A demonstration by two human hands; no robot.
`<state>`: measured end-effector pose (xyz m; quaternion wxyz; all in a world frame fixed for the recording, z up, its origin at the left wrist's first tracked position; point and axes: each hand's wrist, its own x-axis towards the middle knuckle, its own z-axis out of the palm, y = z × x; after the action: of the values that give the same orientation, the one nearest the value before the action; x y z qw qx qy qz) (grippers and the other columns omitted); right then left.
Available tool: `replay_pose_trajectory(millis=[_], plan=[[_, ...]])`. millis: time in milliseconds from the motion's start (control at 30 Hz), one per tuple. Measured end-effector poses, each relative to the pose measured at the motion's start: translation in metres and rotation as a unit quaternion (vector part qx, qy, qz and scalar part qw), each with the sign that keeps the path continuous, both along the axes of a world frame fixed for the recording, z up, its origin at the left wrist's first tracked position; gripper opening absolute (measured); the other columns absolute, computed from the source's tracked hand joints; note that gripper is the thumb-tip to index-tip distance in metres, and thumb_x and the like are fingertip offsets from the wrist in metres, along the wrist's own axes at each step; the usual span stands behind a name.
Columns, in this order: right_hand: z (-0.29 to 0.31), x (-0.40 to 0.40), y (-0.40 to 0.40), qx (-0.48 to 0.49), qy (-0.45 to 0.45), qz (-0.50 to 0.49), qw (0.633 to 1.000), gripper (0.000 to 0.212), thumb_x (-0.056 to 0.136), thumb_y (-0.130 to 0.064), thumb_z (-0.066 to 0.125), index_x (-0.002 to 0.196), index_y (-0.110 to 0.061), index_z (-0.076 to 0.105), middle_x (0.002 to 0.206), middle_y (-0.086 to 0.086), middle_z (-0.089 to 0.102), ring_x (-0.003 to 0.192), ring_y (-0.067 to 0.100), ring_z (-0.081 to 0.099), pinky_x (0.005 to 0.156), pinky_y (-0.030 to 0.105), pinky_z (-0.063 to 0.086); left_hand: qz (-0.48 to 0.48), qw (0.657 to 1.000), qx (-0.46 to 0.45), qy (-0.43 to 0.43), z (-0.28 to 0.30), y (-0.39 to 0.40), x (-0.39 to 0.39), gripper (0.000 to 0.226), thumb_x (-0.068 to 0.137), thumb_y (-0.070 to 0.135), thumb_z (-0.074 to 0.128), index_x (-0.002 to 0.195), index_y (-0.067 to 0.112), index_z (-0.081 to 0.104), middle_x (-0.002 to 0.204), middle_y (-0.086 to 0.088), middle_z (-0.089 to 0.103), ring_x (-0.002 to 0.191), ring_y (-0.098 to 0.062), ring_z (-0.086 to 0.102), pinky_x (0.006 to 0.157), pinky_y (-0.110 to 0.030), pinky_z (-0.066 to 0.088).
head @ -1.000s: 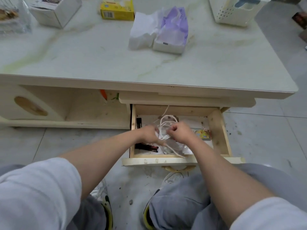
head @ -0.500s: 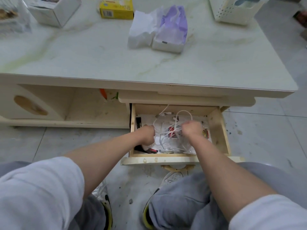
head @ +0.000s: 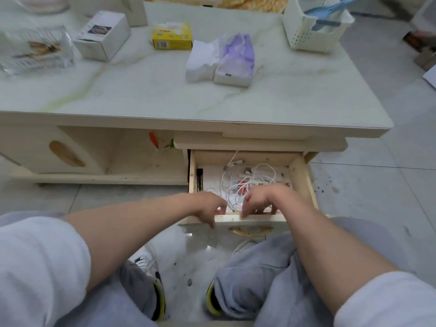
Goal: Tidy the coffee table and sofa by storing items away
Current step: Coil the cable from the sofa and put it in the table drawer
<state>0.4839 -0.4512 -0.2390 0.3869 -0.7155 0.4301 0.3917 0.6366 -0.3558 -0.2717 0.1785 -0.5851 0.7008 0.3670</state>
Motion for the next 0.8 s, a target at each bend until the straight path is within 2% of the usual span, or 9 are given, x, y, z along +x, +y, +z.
replay_pose_trajectory(millis=[100,267,333,433,500,600,667,767,800], plan=[[-0.006,0.001,0.006,-0.072,0.031,0.106,0.991,0.049,0.074,-0.042,0.082,0.118,-0.023,0.07,0.122,0.0,0.065,0.108,0.022,0.061,0.081,0.029,0.05,0.019,0.999,-0.048,0.01,-0.001,0.006,0.007,0.047,0.079,0.03,0.078,0.121,0.023,0.059,0.124,-0.001,0.065,0.111,-0.024,0.059,0.084,-0.034,0.046],[-0.023,0.001,0.006,-0.182,0.024,0.057,0.981,0.042,0.067,-0.024,0.088,0.105,-0.015,0.071,0.109,0.005,0.07,0.096,0.025,0.066,0.083,0.034,0.054,0.042,0.988,-0.145,-0.015,-0.002,0.008,0.019,0.041,0.082,0.038,0.074,0.115,0.024,0.055,0.119,-0.001,0.064,0.106,-0.024,0.058,0.077,-0.034,0.046],[-0.028,-0.001,-0.001,-0.244,-0.01,-0.003,0.97,0.03,0.071,-0.021,0.083,0.097,-0.021,0.068,0.103,0.002,0.069,0.094,0.023,0.065,0.085,0.037,0.056,0.06,0.972,-0.222,-0.041,-0.001,0.0,0.029,0.049,0.08,0.047,0.074,0.118,0.024,0.052,0.121,-0.003,0.059,0.109,-0.024,0.054,0.076,-0.033,0.044],[-0.03,0.001,-0.012,-0.338,-0.063,-0.107,0.933,0.024,0.077,-0.02,0.075,0.098,-0.025,0.063,0.102,0.001,0.067,0.093,0.021,0.063,0.084,0.04,0.056,0.097,0.927,-0.345,-0.108,-0.001,-0.015,0.042,0.073,0.075,0.055,0.074,0.133,0.022,0.043,0.137,-0.011,0.046,0.126,-0.031,0.041,0.101,-0.041,0.04],[-0.035,0.002,-0.018,-0.411,-0.08,-0.158,0.894,0.034,0.077,-0.025,0.075,0.107,-0.022,0.06,0.111,0.006,0.062,0.103,0.026,0.058,0.088,0.041,0.053,0.135,0.894,-0.4,-0.151,0.001,-0.023,0.045,0.089,0.073,0.054,0.075,0.144,0.022,0.031,0.147,-0.019,0.035,0.135,-0.039,0.03,0.114,-0.052,0.026],[-0.037,0.007,-0.021,-0.485,-0.121,-0.244,0.831,0.059,0.075,-0.03,0.08,0.123,-0.014,0.051,0.124,0.016,0.052,0.113,0.032,0.049,0.094,0.041,0.046,0.174,0.879,-0.4,-0.191,-0.003,-0.036,0.059,0.11,0.071,0.058,0.074,0.15,0.022,0.008,0.152,-0.024,0.025,0.14,-0.048,0.022,0.116,-0.062,0.016],[-0.037,0.011,-0.023,-0.537,-0.135,-0.184,0.812,0.075,0.076,-0.034,0.08,0.138,-0.015,0.041,0.138,0.021,0.043,0.126,0.036,0.043,0.105,0.042,0.039,0.186,0.889,-0.377,-0.182,-0.008,-0.044,0.073,0.114,0.068,0.062,0.074,0.152,0.02,0.009,0.152,-0.019,0.029,0.139,-0.044,0.026,0.116,-0.059,0.019],[-0.043,0.015,-0.032,-0.576,-0.139,-0.044,0.804,0.097,0.075,-0.044,0.078,0.153,-0.025,0.024,0.155,0.024,0.023,0.146,0.043,0.021,0.12,0.051,0.015,0.165,0.894,-0.38,-0.172,-0.013,-0.045,0.09,0.1,0.066,0.06,0.078,0.147,0.022,0.032,0.142,-0.011,0.042,0.13,-0.035,0.039,0.114,-0.049,0.029],[-0.045,0.012,-0.035,-0.576,-0.13,-0.019,0.807,0.101,0.071,-0.047,0.08,0.154,-0.026,0.025,0.155,0.024,0.023,0.146,0.043,0.021,0.12,0.054,0.015,0.166,0.889,-0.394,-0.166,-0.013,-0.045,0.089,0.096,0.065,0.058,0.079,0.144,0.023,0.037,0.14,-0.009,0.044,0.127,-0.034,0.041,0.111,-0.047,0.032]])
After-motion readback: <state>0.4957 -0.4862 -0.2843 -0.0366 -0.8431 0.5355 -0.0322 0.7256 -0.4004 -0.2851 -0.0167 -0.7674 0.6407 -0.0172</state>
